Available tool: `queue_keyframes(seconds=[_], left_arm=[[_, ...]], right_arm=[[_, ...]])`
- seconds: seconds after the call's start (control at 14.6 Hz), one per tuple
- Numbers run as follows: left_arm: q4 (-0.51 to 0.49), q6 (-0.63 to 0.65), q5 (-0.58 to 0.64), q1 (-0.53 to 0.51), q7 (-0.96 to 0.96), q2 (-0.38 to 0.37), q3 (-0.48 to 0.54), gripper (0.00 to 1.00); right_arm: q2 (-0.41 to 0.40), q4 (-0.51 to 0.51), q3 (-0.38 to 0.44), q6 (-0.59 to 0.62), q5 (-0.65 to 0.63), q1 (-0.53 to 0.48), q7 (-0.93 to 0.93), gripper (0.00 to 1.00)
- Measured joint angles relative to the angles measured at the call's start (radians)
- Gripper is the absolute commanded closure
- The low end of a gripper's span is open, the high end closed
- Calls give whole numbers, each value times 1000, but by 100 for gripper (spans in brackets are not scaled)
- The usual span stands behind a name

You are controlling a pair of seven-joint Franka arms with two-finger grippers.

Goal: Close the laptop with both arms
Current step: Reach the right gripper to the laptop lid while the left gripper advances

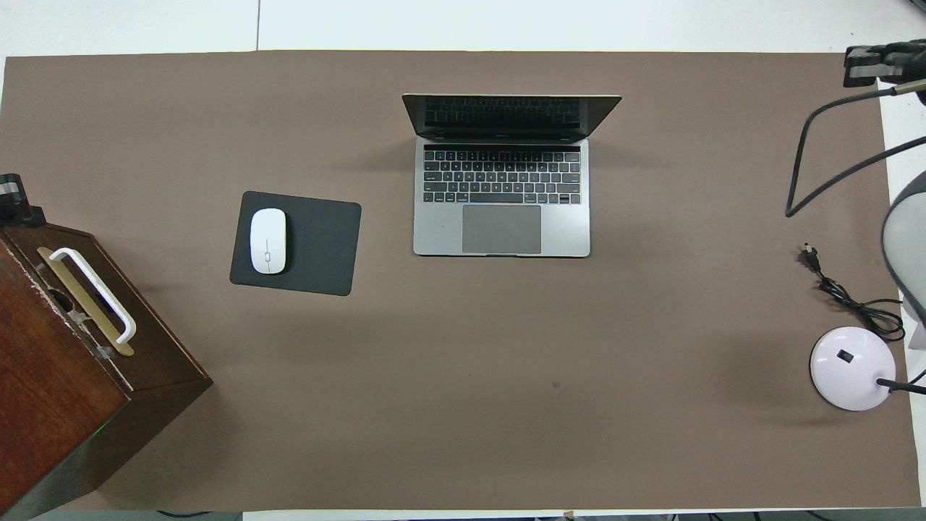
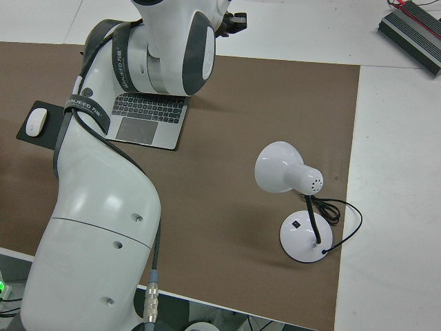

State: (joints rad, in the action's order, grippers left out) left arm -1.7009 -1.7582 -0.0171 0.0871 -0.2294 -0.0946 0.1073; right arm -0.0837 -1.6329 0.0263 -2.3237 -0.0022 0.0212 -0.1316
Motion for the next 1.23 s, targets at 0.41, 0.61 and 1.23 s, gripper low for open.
queue_keyframes(seconds=[0.41,0.61,1.23], left_arm=[[-10,-113,-60,17,-5,3,-9,100],[-42,-174,-64,64,-5,5,-10,100],[-437,-692,-64,305,108,-56,-16,100]], right_arm=[[-118,75,-107,-155,-3,5,128,100],[-204,164,-139,-187,-97,35,298,100],[-467,452,-216,-206,-327,106,641,100]])
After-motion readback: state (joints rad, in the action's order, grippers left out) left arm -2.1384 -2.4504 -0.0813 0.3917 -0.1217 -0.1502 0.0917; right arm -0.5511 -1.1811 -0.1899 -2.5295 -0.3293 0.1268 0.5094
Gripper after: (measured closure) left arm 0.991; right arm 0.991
